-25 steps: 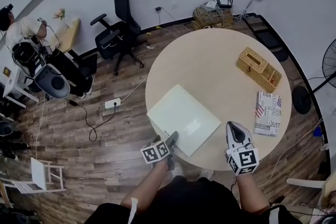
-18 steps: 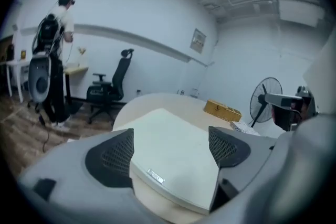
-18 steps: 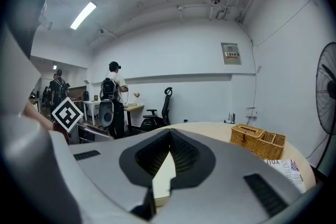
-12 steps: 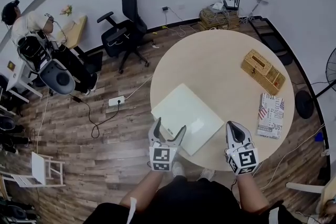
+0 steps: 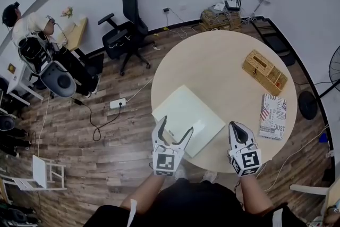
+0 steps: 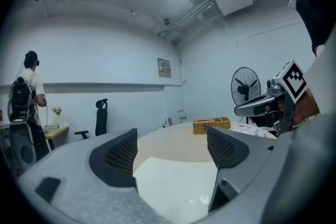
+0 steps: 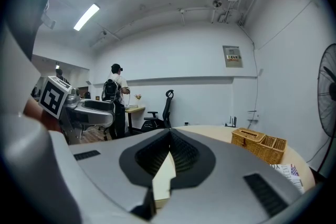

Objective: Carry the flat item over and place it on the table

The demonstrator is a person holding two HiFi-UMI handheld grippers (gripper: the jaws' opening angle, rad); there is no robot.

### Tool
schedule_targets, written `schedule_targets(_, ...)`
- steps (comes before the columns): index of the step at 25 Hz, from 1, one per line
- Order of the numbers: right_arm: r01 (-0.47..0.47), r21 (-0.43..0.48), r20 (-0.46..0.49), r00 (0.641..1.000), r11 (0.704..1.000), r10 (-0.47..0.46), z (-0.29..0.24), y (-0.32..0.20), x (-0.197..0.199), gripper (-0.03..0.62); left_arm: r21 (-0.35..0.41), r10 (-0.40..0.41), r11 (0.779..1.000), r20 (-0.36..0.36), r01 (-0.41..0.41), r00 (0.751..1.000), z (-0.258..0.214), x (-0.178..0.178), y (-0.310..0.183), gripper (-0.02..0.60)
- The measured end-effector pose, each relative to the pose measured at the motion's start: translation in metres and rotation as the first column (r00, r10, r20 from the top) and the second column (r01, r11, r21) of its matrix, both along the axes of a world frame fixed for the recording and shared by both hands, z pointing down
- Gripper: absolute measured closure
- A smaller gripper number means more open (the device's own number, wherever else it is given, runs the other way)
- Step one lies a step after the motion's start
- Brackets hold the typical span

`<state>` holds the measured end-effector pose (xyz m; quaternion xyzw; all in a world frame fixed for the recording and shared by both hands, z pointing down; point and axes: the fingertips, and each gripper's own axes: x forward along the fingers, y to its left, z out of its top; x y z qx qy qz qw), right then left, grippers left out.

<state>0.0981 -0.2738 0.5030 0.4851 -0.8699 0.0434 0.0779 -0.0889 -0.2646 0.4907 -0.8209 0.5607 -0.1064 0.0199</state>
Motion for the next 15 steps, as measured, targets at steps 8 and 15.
schedule_targets(8, -0.002, 0.006, 0.005, 1.0, 1.0, 0.002, -0.003, -0.0009, 0.0001, 0.597, 0.023, -0.037, 0.999, -0.02, 0.037, 0.999, -0.0084, -0.0045, 0.0025, 0.57)
schedule_targets(15, 0.006, 0.017, -0.037, 0.999, 1.0, -0.005, -0.0033, -0.001, -0.0036, 0.597, -0.008, 0.002, 1.0, -0.055, -0.003, 0.998, -0.0039, -0.0003, 0.0031, 0.575)
